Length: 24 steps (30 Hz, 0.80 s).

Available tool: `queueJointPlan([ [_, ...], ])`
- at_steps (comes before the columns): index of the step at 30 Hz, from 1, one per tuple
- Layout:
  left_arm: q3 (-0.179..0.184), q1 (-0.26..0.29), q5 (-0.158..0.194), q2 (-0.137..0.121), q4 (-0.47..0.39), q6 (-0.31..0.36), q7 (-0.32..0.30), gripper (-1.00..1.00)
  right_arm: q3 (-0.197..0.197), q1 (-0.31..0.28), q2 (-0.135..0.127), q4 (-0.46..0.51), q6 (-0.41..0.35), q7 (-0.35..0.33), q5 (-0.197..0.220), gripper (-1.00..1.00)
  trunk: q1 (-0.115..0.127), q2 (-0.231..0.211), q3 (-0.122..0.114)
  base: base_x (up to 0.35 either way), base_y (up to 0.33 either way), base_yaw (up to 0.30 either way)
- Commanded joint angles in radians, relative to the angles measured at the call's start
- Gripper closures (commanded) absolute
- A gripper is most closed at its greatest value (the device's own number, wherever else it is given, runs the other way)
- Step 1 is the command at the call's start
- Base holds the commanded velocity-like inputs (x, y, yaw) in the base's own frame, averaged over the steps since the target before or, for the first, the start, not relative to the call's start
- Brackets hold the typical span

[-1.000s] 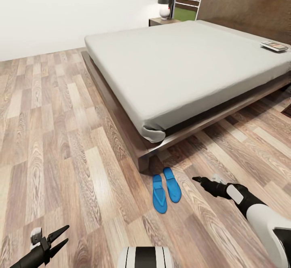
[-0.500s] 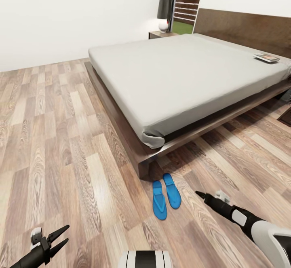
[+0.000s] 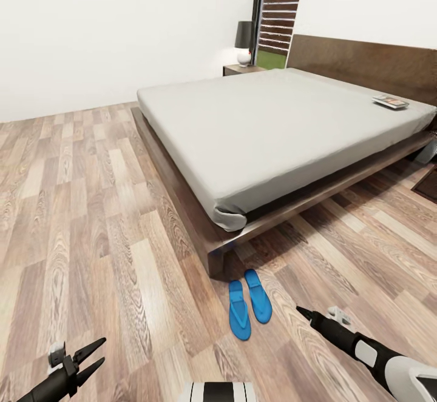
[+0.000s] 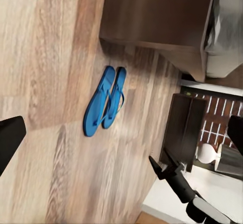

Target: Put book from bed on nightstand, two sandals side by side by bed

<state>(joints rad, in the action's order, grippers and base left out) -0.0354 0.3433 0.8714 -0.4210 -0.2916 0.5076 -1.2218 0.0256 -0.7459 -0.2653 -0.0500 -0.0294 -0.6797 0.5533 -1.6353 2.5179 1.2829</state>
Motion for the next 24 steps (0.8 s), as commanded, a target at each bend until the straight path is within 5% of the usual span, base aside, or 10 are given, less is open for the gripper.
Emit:
queueJointPlan([
  [1, -0.001, 0.0, -0.001, 0.002, -0.001, 0.01, -0.003, -1.0, 0.003, 0.006, -0.001, -0.003, -0.002, -0.005, 0.006, -1.0, 0.001, 0.0, -0.003, 0.0, 0.0, 0.0],
  [18, 0.038, 0.0, -0.002, -0.001, -0.007, 0.007, 0.005, -1.0, 0.003, 0.136, -0.085, -0.005, -0.001, -0.004, 0.01, -1.0, 0.008, -0.004, -0.069, 0.0, 0.0, 0.0],
  [24, 0.093, 0.0, -0.006, -0.029, 0.001, -0.026, 0.042, -1.0, 0.003, 0.197, -0.128, -0.005, 0.001, -0.005, 0.013, -1.0, 0.011, -0.005, -0.092, 0.0, 0.0, 0.0],
])
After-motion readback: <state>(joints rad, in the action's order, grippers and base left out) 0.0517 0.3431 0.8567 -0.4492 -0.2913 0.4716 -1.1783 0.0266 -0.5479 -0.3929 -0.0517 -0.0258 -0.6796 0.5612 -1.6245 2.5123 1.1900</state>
